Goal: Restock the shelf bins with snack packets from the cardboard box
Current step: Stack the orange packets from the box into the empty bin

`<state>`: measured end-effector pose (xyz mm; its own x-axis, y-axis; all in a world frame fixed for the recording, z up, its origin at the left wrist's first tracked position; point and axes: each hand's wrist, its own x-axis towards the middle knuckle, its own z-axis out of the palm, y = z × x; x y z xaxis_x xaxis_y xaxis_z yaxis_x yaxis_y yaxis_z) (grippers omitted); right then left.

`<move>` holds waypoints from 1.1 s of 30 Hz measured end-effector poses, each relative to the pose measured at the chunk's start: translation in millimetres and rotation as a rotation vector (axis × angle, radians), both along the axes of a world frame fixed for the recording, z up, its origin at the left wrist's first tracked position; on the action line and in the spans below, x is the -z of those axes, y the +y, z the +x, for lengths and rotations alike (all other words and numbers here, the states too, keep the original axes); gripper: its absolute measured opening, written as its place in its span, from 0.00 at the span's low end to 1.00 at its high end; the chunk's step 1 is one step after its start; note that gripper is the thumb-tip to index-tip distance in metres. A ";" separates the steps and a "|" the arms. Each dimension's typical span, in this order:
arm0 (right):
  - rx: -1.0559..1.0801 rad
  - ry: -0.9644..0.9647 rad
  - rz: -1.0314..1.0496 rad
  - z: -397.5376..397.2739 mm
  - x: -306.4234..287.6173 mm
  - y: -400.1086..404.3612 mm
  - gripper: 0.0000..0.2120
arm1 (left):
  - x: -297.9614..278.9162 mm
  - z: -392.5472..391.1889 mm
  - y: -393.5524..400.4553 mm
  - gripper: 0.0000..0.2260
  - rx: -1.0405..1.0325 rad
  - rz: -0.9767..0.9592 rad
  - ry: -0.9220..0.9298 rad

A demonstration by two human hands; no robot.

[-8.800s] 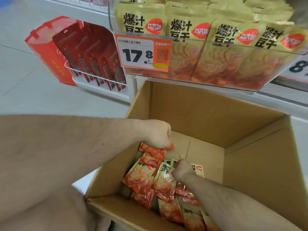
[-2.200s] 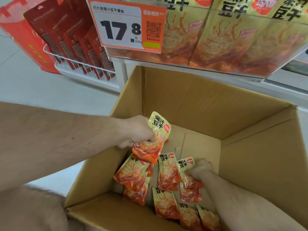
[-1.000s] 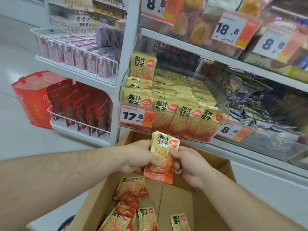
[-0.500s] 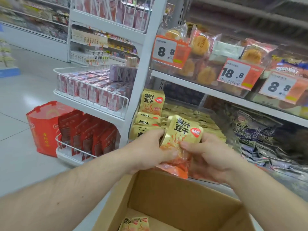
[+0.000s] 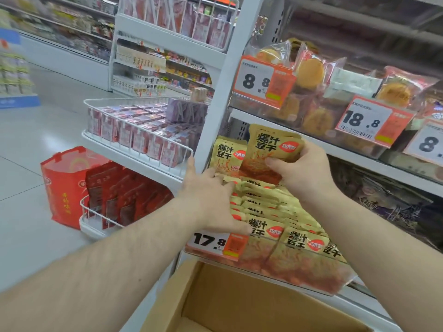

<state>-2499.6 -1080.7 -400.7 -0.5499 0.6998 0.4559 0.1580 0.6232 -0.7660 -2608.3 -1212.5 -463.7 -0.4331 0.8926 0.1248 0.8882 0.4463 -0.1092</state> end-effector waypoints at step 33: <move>-0.148 -0.263 0.030 -62.6 23.2 -7.0 0.13 | 30.7 -2.8 -1.7 0.39 0.044 0.396 0.084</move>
<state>-2562.2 -1087.7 -423.9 -0.7467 0.5917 0.3039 0.2540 0.6758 -0.6919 -2611.0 -1214.2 -494.4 -0.3690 0.7861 0.4958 0.9029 0.4298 -0.0095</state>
